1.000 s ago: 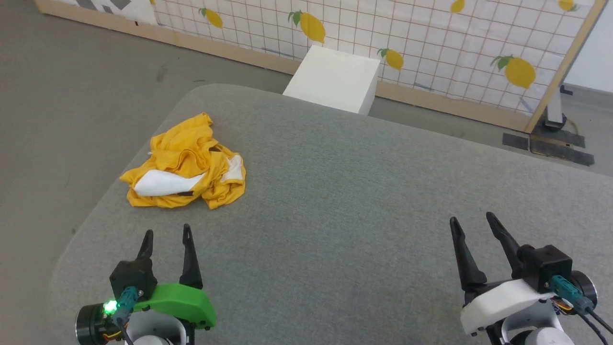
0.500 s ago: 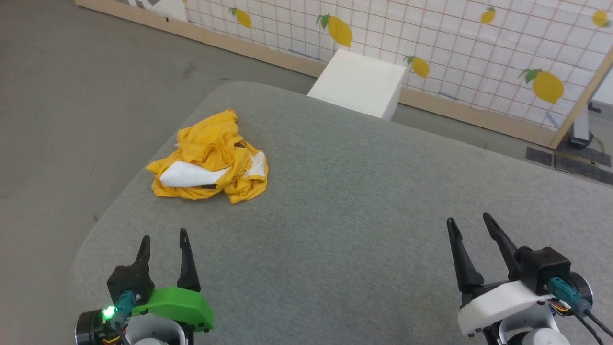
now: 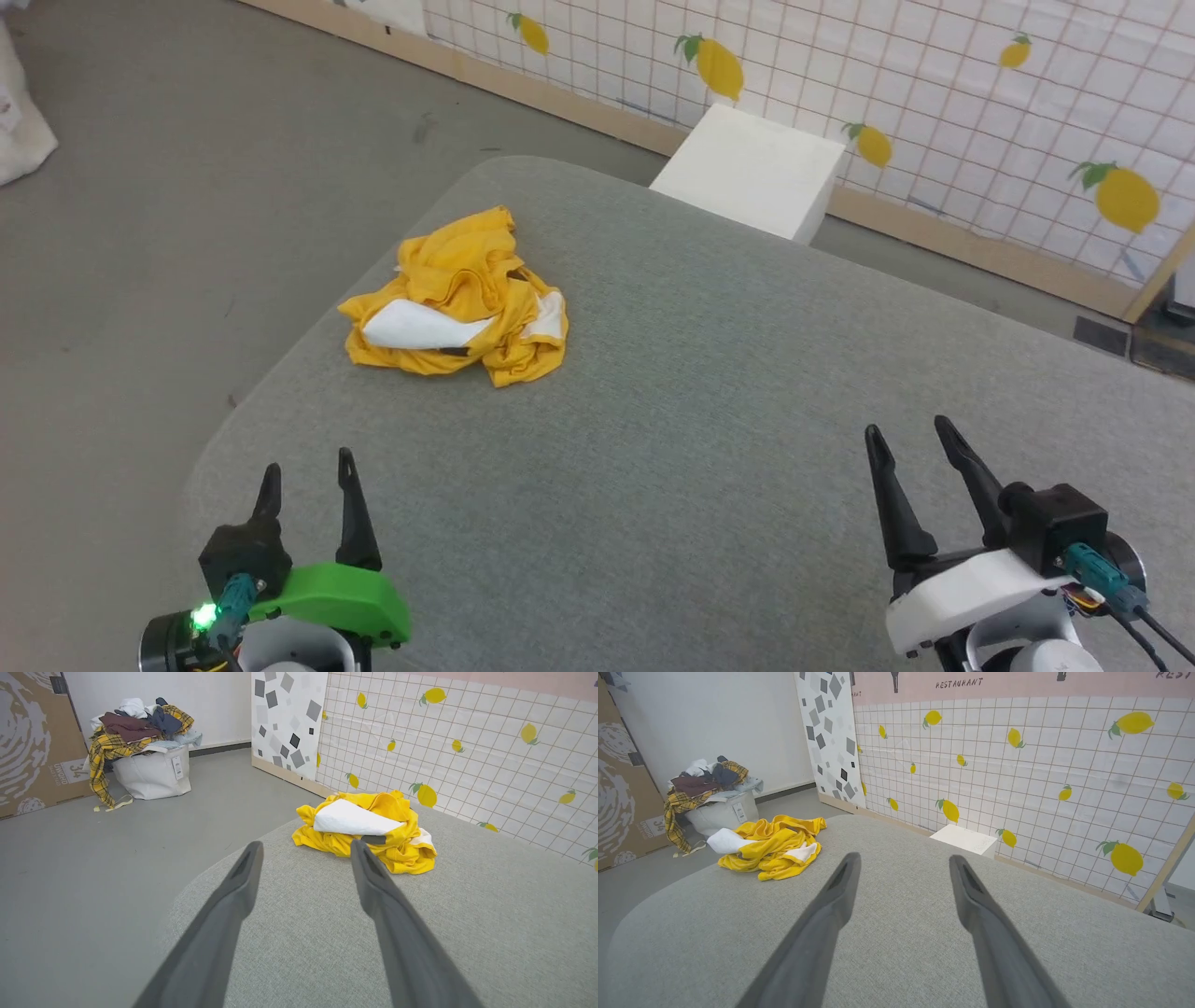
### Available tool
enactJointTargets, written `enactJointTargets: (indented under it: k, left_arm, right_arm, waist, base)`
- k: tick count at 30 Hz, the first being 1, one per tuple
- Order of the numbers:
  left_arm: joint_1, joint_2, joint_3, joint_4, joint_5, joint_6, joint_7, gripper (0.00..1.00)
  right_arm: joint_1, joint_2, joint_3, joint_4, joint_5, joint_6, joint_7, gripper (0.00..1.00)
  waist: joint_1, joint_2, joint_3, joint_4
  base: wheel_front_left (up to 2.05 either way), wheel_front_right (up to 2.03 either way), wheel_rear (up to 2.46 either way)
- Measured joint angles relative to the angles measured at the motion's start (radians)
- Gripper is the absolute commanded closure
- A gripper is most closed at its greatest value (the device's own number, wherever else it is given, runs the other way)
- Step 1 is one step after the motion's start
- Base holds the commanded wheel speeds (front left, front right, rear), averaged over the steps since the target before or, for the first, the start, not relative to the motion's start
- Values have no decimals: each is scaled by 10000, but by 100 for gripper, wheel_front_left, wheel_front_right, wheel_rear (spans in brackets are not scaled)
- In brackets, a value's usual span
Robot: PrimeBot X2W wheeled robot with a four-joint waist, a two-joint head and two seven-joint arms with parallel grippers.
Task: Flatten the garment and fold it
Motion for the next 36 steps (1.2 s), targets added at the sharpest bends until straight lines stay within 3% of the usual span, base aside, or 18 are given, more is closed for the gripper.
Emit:
enactJointTargets:
  k: [17, 26, 30, 36]
  left_arm:
    - [-7, 71, -217, 203, -493, 395, -307, 0]
    - [-227, 92, -245, 320, -604, 357, -320, 0]
    - [-1372, 244, -322, 541, -903, -127, -17, 0]
    - [-4397, 477, -314, 1666, -1657, -1034, 1413, 0]
  right_arm:
    - [-44, 2, -102, 8, 161, 0, -125, 0]
    - [-161, 10, -69, -29, 157, 0, -109, 0]
    - [-572, 17, -21, -238, 8, 0, 44, 0]
    - [-1307, 17, -21, -800, -485, 0, 407, 0]
  waist:
    - [0, 0, 82, 987]
    - [0, 0, 357, 1041]
    - [0, 0, 726, 910]
    - [0, 0, 1684, 602]
  base:
    - [0, 0, 0]
    - [0, 0, 0]
    - [0, 0, 0]
    - [0, 0, 0]
